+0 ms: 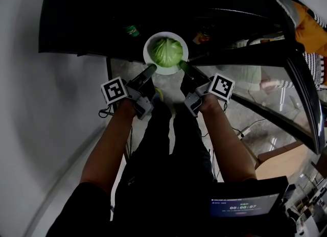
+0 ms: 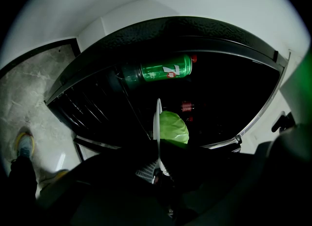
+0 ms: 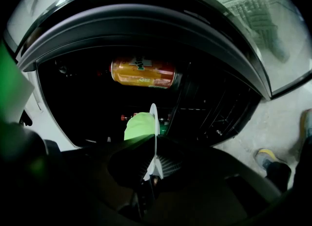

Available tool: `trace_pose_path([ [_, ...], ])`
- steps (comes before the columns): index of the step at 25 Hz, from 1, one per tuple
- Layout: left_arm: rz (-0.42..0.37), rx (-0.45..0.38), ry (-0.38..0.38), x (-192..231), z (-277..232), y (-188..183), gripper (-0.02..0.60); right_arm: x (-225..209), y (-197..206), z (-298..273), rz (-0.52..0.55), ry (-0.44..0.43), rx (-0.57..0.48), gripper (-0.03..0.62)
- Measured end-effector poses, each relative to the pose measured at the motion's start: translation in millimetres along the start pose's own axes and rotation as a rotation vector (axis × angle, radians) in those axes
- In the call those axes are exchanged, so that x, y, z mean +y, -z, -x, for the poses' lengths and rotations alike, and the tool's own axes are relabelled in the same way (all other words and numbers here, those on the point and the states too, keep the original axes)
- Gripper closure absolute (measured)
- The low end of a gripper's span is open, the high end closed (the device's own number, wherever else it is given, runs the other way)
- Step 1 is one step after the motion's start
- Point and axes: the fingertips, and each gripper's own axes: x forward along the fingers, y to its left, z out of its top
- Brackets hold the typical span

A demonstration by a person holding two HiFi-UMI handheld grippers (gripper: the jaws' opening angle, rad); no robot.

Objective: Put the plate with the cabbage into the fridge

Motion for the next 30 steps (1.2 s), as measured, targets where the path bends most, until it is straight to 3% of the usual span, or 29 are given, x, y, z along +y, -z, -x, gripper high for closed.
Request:
trace_pose_path([
  [30, 0.031, -0.030, 0.003, 6.9, -4.6, -3.5, 0.568, -5.1, -5.1, -4.0, -0.003, 0.018, -0.038, 0.577],
])
